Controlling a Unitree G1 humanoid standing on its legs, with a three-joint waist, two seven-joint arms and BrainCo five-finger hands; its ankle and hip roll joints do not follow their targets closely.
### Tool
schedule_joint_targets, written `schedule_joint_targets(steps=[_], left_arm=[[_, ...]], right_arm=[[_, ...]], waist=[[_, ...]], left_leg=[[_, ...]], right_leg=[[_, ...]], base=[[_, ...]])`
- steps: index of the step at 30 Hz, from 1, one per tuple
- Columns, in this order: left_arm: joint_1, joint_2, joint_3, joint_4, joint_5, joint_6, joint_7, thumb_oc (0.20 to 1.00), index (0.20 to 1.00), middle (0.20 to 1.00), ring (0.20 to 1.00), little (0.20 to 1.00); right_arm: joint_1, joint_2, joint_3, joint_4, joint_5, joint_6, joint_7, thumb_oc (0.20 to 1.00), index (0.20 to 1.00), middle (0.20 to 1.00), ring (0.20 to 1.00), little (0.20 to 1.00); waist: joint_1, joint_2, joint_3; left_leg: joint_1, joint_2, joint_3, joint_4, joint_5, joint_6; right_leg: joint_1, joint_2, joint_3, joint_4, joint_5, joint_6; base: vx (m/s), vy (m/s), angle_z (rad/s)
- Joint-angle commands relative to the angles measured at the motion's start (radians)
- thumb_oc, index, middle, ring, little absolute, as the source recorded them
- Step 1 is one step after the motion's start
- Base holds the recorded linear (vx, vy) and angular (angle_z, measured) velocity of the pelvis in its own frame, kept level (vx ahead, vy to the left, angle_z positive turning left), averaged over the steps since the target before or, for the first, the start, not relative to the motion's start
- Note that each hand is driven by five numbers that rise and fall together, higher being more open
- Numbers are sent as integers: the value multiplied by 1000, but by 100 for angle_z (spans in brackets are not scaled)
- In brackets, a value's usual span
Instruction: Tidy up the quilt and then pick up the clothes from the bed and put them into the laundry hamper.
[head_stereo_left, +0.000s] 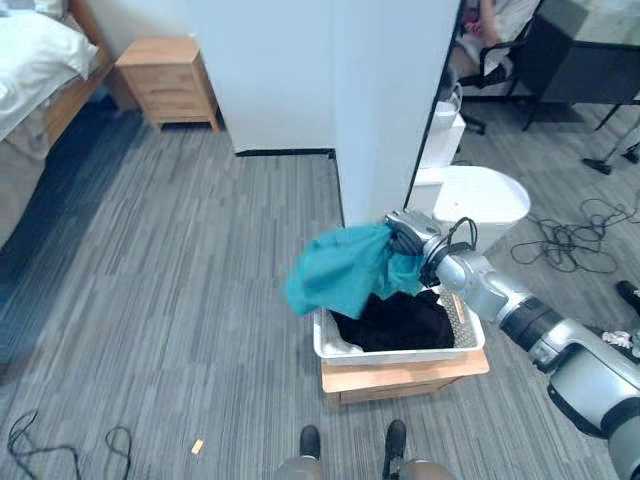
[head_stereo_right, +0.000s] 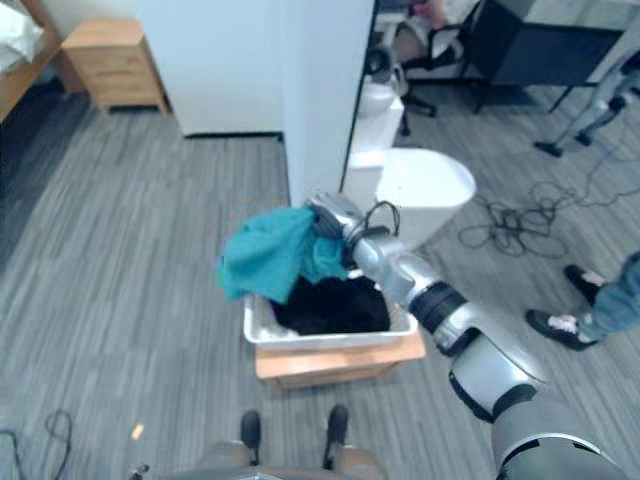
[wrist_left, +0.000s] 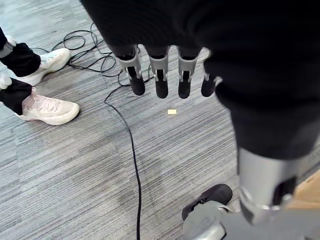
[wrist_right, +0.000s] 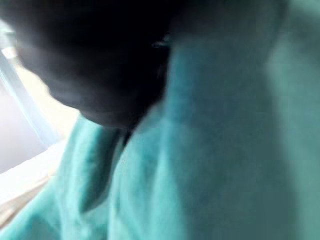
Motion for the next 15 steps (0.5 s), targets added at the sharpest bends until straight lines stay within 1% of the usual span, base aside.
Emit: schedule_joint_targets(steps=[1,3,4,7,10,11,13,14,15], left_arm=[[-105,21,-64,6,32,-17,42,1000,1000,1000,1000,1000],[-119,17,-77,-3,31,-20,44,1000,1000,1000,1000,1000],[-123,17,-82,-6,33,-22,44,1000,1000,1000,1000,1000],[-126,14,-85,-12,40,-22,43,1000,1000,1000,1000,1000],[-119,4,-82,-20,53,-18,35,1000,1000,1000,1000,1000],[-118,4,-72,-23,57,-16,35,1000,1000,1000,1000,1000],[-113,8,-49,-29,68,-10,30,1000,1000,1000,1000,1000],[-109,14,-24,-32,71,-9,23,1000,1000,1000,1000,1000],[-108,14,-28,-33,71,-8,22,1000,1000,1000,1000,1000]], right_arm=[[-146,4,8,126,-82,43,-69,200,200,200,200,200],[-130,22,-2,199,-91,60,-71,200,200,200,200,200],[-123,31,-2,234,-107,66,-74,1000,1000,1000,1000,1000],[-99,27,-26,260,-112,80,-85,1000,1000,1000,1000,1000],[-43,-5,-63,168,-95,78,-99,1000,1000,1000,1000,1000],[-6,-33,-80,105,-95,74,-107,1000,1000,1000,1000,1000],[91,-131,-153,-104,-95,65,-109,1000,1000,1000,1000,1000],[142,-198,-201,-195,-89,52,-114,1000,1000,1000,1000,1000],[152,-204,-209,-208,-90,55,-109,1000,1000,1000,1000,1000]], waist=[[17,-9,88],[16,-4,91],[15,-1,90],[4,2,84],[-18,2,77],[-29,0,75],[-51,-6,68],[-70,-10,63],[-66,-10,63]], left_leg=[[-10,64,-3,3,-40,-74],[-17,63,-5,3,-37,-74],[-18,61,-6,3,-38,-73],[-16,58,-2,3,-40,-71],[-7,55,8,3,-47,-67],[-2,55,14,3,-51,-65],[10,54,27,3,-59,-61],[16,54,34,3,-64,-59],[18,54,34,3,-64,-59]], right_leg=[[88,-67,18,-4,-179,90],[85,-71,13,-4,-178,92],[84,-72,12,-4,-178,92],[83,-77,16,-4,-176,94],[84,-82,27,-4,-173,96],[85,-84,30,-4,-171,96],[86,-87,39,-4,-168,100],[86,-88,42,-4,-167,102],[87,-88,42,-4,-167,102]], base=[[-17,31,26],[-19,34,12],[-17,37,2],[2,23,0],[16,58,-5],[29,54,-5],[30,44,-6],[27,27,-8],[44,40,-14]])
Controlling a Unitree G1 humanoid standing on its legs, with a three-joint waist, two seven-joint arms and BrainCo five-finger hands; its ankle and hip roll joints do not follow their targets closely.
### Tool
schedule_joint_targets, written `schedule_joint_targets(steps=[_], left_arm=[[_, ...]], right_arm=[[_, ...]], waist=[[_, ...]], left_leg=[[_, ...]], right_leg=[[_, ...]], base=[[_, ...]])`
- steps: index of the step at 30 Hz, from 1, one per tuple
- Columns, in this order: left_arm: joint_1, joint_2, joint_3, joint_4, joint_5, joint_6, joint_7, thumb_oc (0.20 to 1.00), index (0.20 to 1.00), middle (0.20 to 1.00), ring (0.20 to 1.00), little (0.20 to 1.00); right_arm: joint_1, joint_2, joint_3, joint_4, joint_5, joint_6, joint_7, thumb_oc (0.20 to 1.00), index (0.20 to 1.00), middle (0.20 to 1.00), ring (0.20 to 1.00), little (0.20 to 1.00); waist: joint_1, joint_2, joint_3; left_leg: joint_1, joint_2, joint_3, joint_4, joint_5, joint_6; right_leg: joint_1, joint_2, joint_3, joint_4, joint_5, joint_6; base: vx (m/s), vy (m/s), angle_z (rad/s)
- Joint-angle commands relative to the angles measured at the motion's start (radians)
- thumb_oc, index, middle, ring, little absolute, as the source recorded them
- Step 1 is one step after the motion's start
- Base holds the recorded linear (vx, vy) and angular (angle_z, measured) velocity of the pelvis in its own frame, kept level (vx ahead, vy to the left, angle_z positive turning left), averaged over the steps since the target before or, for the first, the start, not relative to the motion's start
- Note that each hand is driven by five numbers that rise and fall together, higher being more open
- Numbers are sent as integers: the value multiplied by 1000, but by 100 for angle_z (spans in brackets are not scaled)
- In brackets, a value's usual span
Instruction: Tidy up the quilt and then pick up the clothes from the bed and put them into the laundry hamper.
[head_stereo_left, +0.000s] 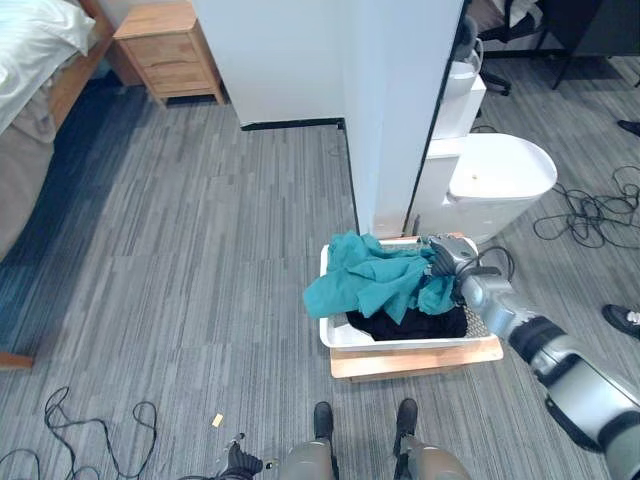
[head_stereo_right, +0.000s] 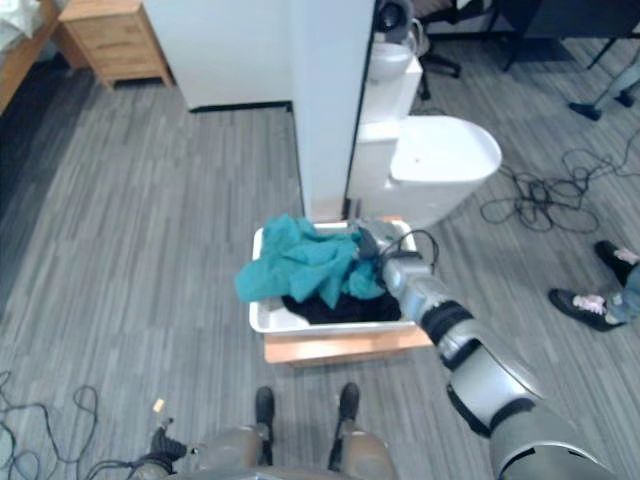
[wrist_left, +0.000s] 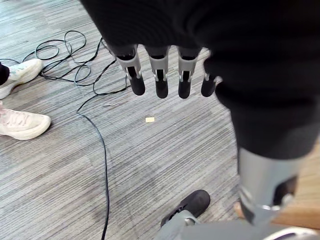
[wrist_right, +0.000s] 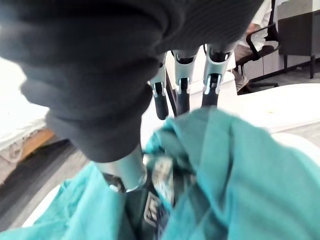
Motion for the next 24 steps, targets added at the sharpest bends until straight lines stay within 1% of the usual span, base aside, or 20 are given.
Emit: schedule_joint_targets(steps=[1,3,4,6,9,10,11,12,13,15,16,17,20,21,22,23,24], left_arm=[[-24,42,11,27,36,1,-20,1000,1000,1000,1000,1000],[-18,48,37,24,53,4,-39,1000,1000,1000,1000,1000],[-15,51,46,22,58,4,-45,1000,1000,1000,1000,1000],[-11,52,48,19,71,6,-50,1000,1000,1000,1000,1000],[-9,46,63,21,78,14,-52,1000,1000,1000,1000,1000],[-9,47,61,21,78,14,-52,1000,1000,1000,1000,1000],[-10,42,67,22,77,18,-52,1000,1000,1000,1000,1000],[-10,42,66,21,77,18,-52,1000,1000,1000,1000,1000],[-15,37,64,18,79,22,-50,1000,1000,1000,1000,1000],[-20,32,55,14,79,28,-50,1000,1000,1000,1000,1000],[-26,26,44,16,81,29,-57,1000,1000,1000,1000,1000],[-26,27,46,16,81,29,-57,1000,1000,1000,1000,1000],[-42,23,39,34,66,30,-65,1000,1000,1000,1000,1000],[-43,24,40,34,66,30,-65,1000,1000,1000,1000,1000],[-55,18,41,58,40,29,-68,1000,1000,1000,1000,1000],[-56,19,42,58,40,28,-68,1000,1000,1000,1000,1000],[-63,12,36,73,20,29,-73,1000,1000,1000,1000,1000]], right_arm=[[80,-207,-156,-259,-1,-45,-55,1000,1000,1000,1000,1000],[240,-312,-309,-425,64,-82,-44,1000,1000,1000,1000,1000],[316,-345,-381,-501,83,-96,-42,1000,1000,1000,1000,1000],[434,-374,-512,-590,125,-115,-49,1000,1000,1000,1000,1000],[575,-349,-671,-610,170,-106,-81,1000,1000,1000,1000,1000],[579,-349,-676,-613,170,-105,-80,1000,1000,1000,1000,1000],[634,-299,-717,-556,198,-90,-92,1000,1000,1000,1000,1000],[635,-299,-717,-556,198,-90,-91,1000,1000,1000,1000,1000],[678,-242,-706,-444,232,-60,-82,1000,1000,1000,1000,1000],[685,-154,-668,-286,299,-30,-81,1000,1000,1000,1000,1000],[681,-62,-606,-108,345,-9,-64,1000,1000,1000,1000,1000],[677,-61,-604,-105,346,-10,-65,1000,1000,1000,1000,1000],[627,60,-517,183,376,17,-36,1000,1000,1000,1000,1000],[623,62,-514,188,377,14,-37,1000,1000,1000,1000,1000],[591,142,-483,389,404,32,-20,1000,1000,1000,1000,1000],[587,143,-481,394,405,29,-21,1000,1000,1000,1000,1000],[568,190,-465,531,415,42,-7,1000,1000,1000,1000,1000]], waist=[[-49,-51,-4],[-81,-56,-17],[-94,-59,-22],[-106,-61,-31],[-140,-66,-38],[-136,-66,-39],[-149,-67,-48],[-148,-67,-48],[-157,-67,-52],[-159,-66,-54],[-158,-61,-56],[-159,-62,-57],[-150,-52,-66],[-151,-54,-65],[-140,-46,-74],[-142,-47,-73],[-135,-42,-79]], left_leg=[[39,56,47,-1,-84,-59],[57,58,61,-1,-94,-57],[65,59,67,-1,-98,-55],[79,61,82,-1,-105,-54],[105,62,108,-1,-121,-50],[103,62,109,-1,-117,-50],[111,62,120,-1,-121,-48],[111,62,121,-1,-121,-48],[119,62,128,-1,-124,-46],[126,61,131,-1,-125,-45],[133,59,132,-1,-129,-44],[130,59,133,-1,-126,-44],[132,57,125,-1,-126,-44],[132,57,124,-1,-126,-44],[132,56,116,-1,-124,-44],[132,56,115,-1,-124,-44],[133,55,106,-1,-123,-44]], right_leg=[[99,-88,60,-5,-167,109],[106,-88,69,-5,-167,112],[108,-88,75,-5,-166,114],[110,-87,86,-5,-165,117],[117,-87,109,-5,-168,121],[113,-86,110,-5,-164,120],[113,-85,120,-5,-164,119],[113,-85,120,-5,-164,119],[116,-84,126,-5,-163,117],[121,-84,131,-5,-165,115],[129,-84,130,-5,-170,114],[126,-84,131,-5,-168,113],[132,-85,128,-5,-174,110],[133,-85,128,-5,-174,110],[138,-85,125,-5,-177,108],[139,-85,124,-5,-178,108],[144,-85,120,-5,-180,107]], base=[[53,29,-15],[64,25,-19],[38,17,-22],[29,14,-35],[21,18,-30],[15,12,-32],[-3,0,-34],[0,-5,-33],[-10,-7,-34],[-15,-16,-22],[-19,-21,-5],[-14,-24,-4],[-11,-19,2],[-17,-37,3],[0,0,0],[-14,-43,7],[9,-26,8]])
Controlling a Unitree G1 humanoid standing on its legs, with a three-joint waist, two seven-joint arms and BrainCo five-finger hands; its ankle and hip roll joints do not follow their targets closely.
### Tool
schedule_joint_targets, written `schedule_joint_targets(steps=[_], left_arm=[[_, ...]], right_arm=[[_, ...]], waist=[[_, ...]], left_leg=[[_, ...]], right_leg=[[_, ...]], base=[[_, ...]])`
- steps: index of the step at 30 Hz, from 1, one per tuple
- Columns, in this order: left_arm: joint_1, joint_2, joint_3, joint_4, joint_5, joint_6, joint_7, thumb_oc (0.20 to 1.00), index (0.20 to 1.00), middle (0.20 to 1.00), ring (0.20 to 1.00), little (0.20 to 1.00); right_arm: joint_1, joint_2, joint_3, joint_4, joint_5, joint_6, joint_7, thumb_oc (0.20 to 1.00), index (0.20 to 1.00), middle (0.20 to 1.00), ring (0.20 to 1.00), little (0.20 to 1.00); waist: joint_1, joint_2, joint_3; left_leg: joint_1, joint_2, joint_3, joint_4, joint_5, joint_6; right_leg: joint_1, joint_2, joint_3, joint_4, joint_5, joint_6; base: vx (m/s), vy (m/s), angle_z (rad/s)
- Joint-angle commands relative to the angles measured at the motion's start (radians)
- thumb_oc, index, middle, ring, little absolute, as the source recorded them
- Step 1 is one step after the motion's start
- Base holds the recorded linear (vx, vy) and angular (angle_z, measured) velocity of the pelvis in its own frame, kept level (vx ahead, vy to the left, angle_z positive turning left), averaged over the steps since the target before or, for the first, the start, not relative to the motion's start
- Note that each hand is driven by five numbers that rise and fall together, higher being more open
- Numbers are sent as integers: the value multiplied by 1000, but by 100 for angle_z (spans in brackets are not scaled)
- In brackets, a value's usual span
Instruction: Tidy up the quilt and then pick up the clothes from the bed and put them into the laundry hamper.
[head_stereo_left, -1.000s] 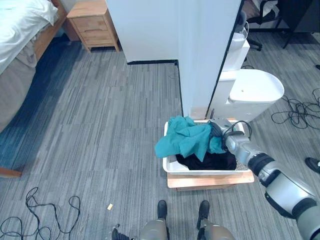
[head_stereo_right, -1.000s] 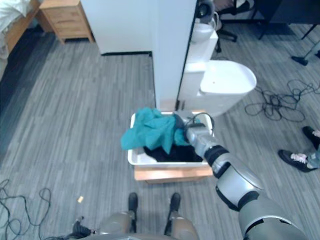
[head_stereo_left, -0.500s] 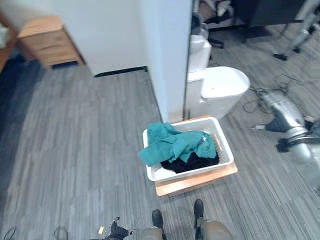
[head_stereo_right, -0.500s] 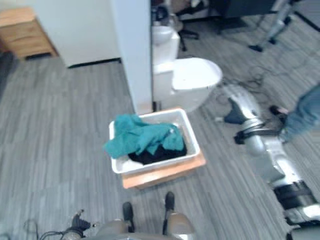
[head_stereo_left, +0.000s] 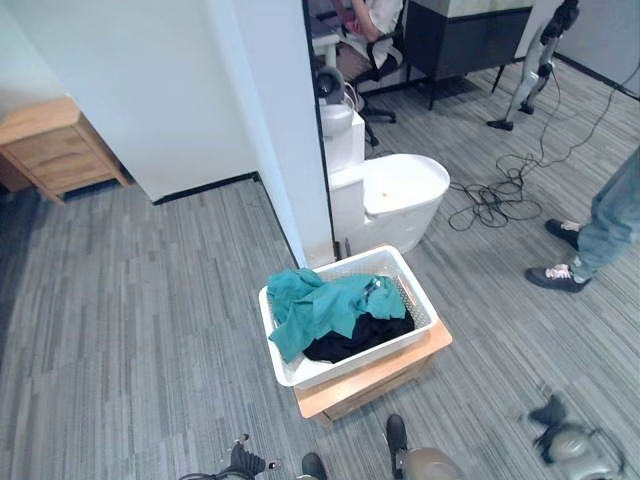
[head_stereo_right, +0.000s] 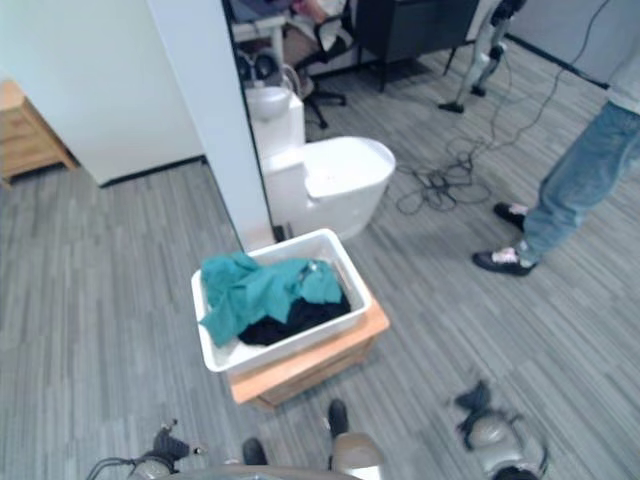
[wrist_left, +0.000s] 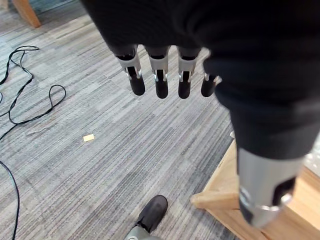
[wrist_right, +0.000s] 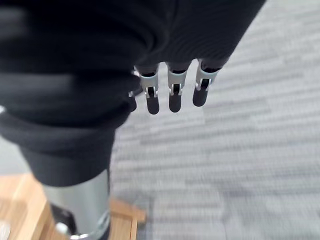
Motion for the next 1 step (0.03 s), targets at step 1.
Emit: schedule_joint_targets(steps=[1], left_arm=[[-57,33,-18,48,-30,4,-9,1000,1000,1000,1000,1000]], right_arm=[[-84,24,24,137,41,13,17,1000,1000,1000,1000,1000]], waist=[[39,-46,-6]], left_leg=[[18,39,-30,4,-67,-42]], right_leg=[[99,-104,2,1,-173,108]], base=[[12,-39,11]])
